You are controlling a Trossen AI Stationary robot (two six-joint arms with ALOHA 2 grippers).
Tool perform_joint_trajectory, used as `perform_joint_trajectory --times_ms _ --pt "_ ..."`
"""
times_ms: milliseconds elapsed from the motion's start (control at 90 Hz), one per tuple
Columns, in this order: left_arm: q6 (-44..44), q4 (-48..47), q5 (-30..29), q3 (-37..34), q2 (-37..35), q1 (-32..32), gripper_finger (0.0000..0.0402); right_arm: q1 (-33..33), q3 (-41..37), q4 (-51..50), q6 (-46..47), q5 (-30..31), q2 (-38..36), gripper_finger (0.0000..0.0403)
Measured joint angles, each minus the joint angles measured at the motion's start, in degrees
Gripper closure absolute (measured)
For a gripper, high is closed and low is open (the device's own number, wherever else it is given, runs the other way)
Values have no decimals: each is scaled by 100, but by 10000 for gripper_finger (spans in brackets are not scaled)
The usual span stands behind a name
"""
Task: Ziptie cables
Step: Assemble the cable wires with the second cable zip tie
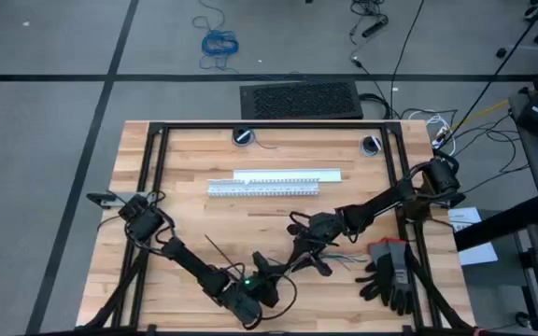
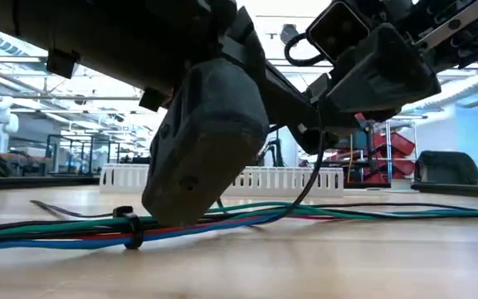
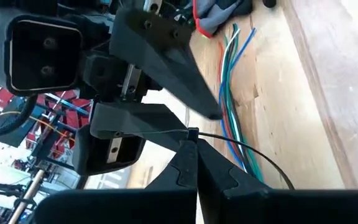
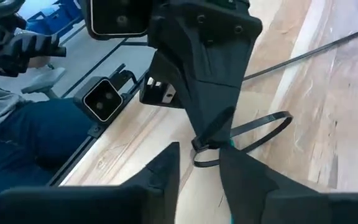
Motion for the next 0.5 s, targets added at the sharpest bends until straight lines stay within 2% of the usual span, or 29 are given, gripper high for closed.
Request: perform_joint_trajectory --times_ms 178,500 --pt "-2 -4 0 0 -4 -9 402 0 -2 95 -44 -9 4 358" --pt "-22 -22 27 0 -4 -29 402 2 -2 209 -47 -21 4 333"
